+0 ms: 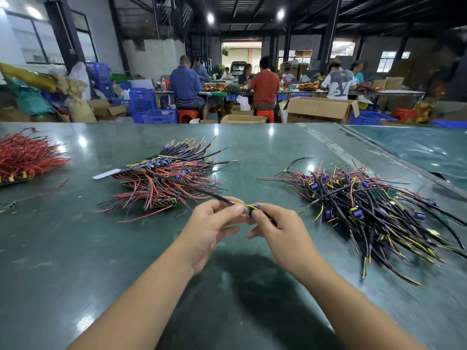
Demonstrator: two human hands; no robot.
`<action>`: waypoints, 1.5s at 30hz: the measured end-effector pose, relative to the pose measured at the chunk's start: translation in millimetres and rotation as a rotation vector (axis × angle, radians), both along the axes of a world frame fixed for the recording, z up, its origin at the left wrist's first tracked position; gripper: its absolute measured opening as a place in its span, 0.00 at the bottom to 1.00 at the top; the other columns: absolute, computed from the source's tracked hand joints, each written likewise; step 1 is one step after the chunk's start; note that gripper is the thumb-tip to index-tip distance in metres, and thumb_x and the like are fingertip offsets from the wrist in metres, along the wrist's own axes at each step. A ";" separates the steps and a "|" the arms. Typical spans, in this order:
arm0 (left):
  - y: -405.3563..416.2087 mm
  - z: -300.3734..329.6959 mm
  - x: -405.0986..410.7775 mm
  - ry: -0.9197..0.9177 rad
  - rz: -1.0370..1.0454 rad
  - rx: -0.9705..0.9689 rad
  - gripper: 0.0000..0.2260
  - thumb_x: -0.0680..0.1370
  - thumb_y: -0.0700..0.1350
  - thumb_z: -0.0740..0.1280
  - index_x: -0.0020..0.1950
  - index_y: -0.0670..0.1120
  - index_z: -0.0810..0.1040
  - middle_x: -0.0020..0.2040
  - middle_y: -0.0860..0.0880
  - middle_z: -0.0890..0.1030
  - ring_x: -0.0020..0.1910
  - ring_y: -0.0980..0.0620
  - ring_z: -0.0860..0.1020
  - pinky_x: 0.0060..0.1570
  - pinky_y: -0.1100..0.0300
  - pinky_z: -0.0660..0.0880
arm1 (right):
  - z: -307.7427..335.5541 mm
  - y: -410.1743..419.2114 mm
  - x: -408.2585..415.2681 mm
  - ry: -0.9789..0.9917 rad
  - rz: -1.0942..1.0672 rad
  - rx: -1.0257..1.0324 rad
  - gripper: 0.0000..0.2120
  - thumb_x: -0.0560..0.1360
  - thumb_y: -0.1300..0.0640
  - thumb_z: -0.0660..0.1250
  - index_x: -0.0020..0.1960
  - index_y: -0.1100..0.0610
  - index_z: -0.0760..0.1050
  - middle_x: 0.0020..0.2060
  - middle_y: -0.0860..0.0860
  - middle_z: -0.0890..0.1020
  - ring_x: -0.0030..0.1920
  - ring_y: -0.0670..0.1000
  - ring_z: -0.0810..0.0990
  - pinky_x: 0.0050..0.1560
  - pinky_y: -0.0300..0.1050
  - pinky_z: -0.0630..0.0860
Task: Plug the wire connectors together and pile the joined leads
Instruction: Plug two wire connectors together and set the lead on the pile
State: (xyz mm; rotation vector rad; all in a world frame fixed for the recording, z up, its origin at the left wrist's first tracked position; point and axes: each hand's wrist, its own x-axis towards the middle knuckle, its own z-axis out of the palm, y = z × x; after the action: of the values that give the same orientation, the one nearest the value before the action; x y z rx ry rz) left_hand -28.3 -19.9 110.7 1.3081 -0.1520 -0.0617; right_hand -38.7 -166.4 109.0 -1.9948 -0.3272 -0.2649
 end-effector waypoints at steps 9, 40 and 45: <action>-1.1 -2.4 1.5 -0.003 0.004 -0.157 0.04 0.73 0.39 0.68 0.45 0.41 0.81 0.37 0.45 0.84 0.37 0.54 0.83 0.38 0.66 0.78 | 8.3 -1.4 0.5 0.373 0.062 0.759 0.09 0.80 0.61 0.59 0.48 0.60 0.78 0.35 0.52 0.81 0.29 0.45 0.78 0.38 0.36 0.77; -0.5 -19.4 10.2 -0.256 0.157 0.633 0.10 0.79 0.36 0.62 0.57 0.48 0.76 0.30 0.47 0.68 0.32 0.50 0.67 0.37 0.57 0.67 | 15.8 -24.7 6.2 0.432 0.128 0.953 0.10 0.78 0.61 0.57 0.47 0.63 0.76 0.26 0.52 0.77 0.27 0.47 0.72 0.28 0.33 0.71; -28.0 -5.0 6.5 -0.158 0.106 0.447 0.10 0.78 0.31 0.60 0.49 0.37 0.81 0.30 0.44 0.74 0.30 0.53 0.72 0.34 0.65 0.71 | 22.4 -22.4 -6.0 0.435 0.454 0.854 0.13 0.68 0.55 0.63 0.47 0.62 0.78 0.29 0.52 0.79 0.29 0.47 0.74 0.31 0.35 0.72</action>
State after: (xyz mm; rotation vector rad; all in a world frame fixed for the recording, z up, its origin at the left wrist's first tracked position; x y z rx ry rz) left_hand -21.7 -47.9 105.7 1.7656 -0.2115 0.1044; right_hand -44.7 -188.8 131.4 -1.0534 -0.3055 0.2854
